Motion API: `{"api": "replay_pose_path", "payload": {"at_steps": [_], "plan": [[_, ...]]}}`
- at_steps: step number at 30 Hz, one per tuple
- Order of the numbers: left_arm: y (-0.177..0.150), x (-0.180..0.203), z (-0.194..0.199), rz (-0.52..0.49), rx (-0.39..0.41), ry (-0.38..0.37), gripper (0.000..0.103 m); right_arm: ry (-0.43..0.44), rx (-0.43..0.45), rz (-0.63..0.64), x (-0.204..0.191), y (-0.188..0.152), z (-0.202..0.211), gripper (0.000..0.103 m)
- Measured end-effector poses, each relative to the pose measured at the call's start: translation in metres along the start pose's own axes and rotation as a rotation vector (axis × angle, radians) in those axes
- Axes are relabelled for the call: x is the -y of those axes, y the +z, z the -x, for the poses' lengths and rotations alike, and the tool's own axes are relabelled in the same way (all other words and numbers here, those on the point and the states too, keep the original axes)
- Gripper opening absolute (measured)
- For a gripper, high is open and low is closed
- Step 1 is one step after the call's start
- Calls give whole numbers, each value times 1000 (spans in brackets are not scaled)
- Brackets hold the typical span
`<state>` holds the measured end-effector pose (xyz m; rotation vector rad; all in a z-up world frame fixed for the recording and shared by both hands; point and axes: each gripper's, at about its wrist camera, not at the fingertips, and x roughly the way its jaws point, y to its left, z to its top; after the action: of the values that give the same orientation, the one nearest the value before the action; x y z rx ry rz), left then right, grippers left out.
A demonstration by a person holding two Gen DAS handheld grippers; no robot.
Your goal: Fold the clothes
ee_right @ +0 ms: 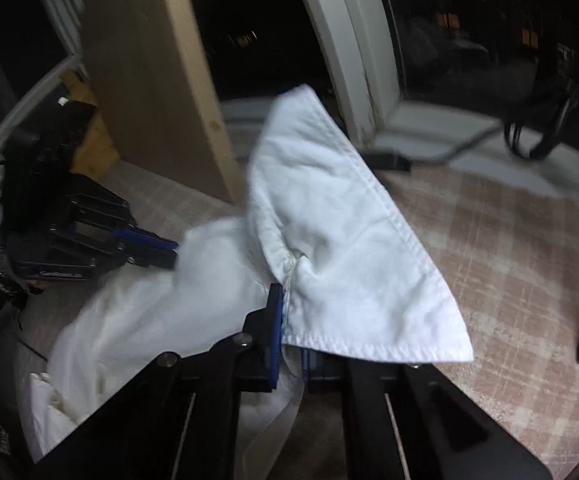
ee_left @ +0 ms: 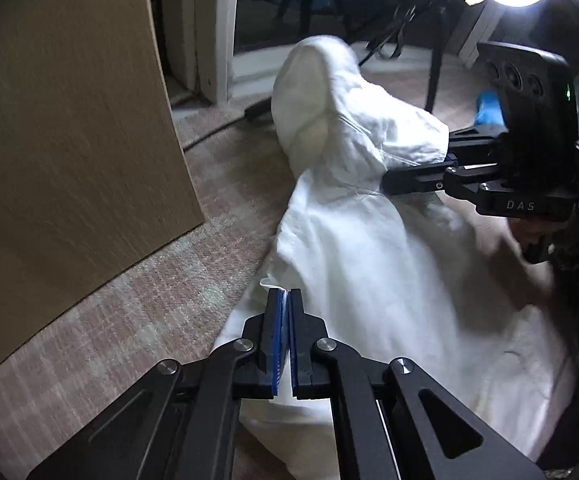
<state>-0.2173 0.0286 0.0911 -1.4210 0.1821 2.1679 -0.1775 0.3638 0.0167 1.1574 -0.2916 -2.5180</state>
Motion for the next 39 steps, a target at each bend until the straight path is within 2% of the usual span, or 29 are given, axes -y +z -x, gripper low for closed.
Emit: {"api": "replay_pose_path", "payload": {"at_steps": [5,6,11,12,13,15,17,19,21,24,26,28,31,33,34,36,39], "plan": [[-15,20,53,-14,70,-27,2,43,148,66,-30,5,60,7],[-20,27,66,-26,83,-10,2,41,172,90,-38,3,72,7],[-49,63,136,-79,159,-2,2,15,277,272,-98,-29,138,7],[-53,84,136,-96,158,-7,3,18,288,308,-112,-39,150,7],[-58,106,136,-112,156,-13,4,30,276,338,-128,-55,159,8],[-93,130,135,-117,99,-26,8,10,178,406,-153,-98,173,18],[-135,138,133,-68,11,-55,10,-79,47,482,-170,-145,184,45],[-175,140,127,16,-85,-85,12,-180,-69,486,-175,-186,193,47],[-198,133,125,100,-145,-80,12,-218,-129,388,-166,-207,204,47],[-195,121,144,110,-91,2,11,-213,-101,168,-149,-206,221,47],[-181,116,162,69,-16,49,18,-163,-48,86,-153,-213,236,47],[-160,114,164,4,39,117,26,-127,-31,96,-167,-212,238,47],[-129,111,142,-57,41,159,25,-97,-128,105,-191,-206,210,48],[-118,118,133,-119,45,196,25,-54,-198,-70,-178,-213,195,48],[-113,124,132,-158,49,184,25,-21,-220,-162,-171,-218,190,48],[-110,134,132,-228,55,173,28,70,-218,-350,-158,-230,183,48],[-111,146,127,-315,13,158,35,111,-191,-428,-162,-232,177,48]]}}
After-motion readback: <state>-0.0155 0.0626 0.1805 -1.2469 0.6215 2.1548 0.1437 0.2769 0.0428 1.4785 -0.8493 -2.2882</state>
